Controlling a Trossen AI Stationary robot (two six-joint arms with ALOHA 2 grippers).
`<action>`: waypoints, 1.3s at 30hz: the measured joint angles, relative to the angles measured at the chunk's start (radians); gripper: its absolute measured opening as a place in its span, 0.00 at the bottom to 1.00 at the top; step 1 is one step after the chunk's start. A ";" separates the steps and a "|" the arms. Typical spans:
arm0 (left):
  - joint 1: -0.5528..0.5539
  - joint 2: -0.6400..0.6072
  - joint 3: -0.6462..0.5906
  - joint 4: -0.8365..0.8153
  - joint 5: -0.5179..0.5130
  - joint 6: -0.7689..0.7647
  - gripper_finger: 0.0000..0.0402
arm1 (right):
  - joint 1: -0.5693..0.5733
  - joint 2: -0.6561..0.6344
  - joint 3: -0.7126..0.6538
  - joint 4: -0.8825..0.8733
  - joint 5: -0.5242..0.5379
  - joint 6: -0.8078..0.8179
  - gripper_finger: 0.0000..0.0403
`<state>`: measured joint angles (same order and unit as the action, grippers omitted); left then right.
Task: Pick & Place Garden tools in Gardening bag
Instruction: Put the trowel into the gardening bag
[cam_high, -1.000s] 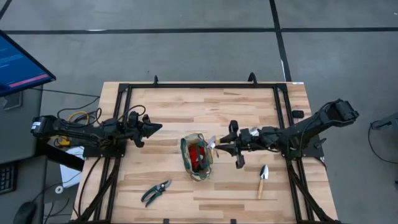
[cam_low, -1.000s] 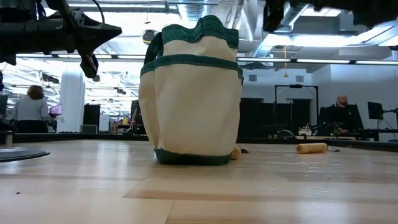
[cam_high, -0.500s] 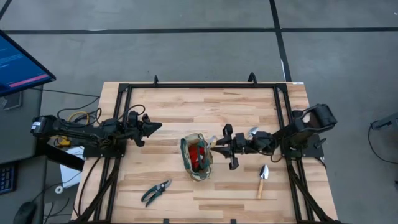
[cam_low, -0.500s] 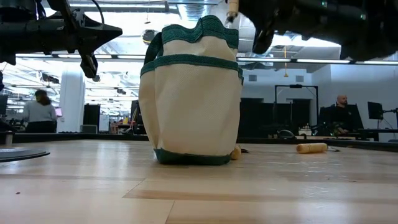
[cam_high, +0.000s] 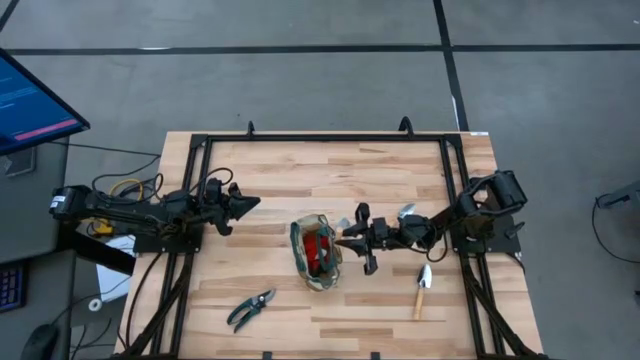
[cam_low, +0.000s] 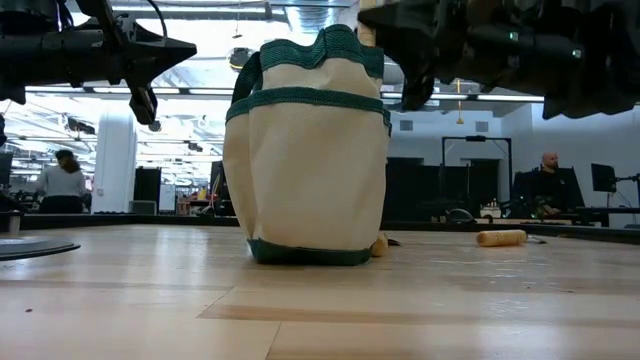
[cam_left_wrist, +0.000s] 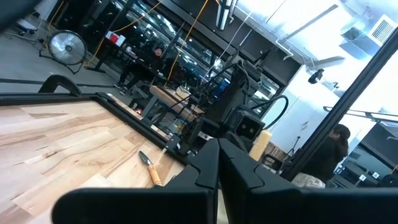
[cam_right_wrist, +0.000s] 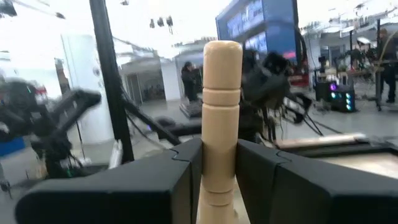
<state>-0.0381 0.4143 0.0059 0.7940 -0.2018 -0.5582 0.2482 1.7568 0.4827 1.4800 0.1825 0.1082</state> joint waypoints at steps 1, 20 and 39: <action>0.000 0.000 0.000 0.000 0.000 0.000 0.02 | -0.004 0.000 -0.006 0.000 0.001 -0.002 0.17; 0.000 0.000 0.000 0.000 0.000 0.000 0.02 | -0.027 0.000 -0.022 -0.004 -0.003 -0.039 0.17; 0.000 0.000 0.000 0.000 0.000 0.004 0.02 | -0.027 0.161 0.023 0.077 -0.026 -0.003 0.25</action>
<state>-0.0381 0.4144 0.0062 0.7944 -0.2016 -0.5545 0.2214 1.9176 0.5056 1.5572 0.1570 0.1055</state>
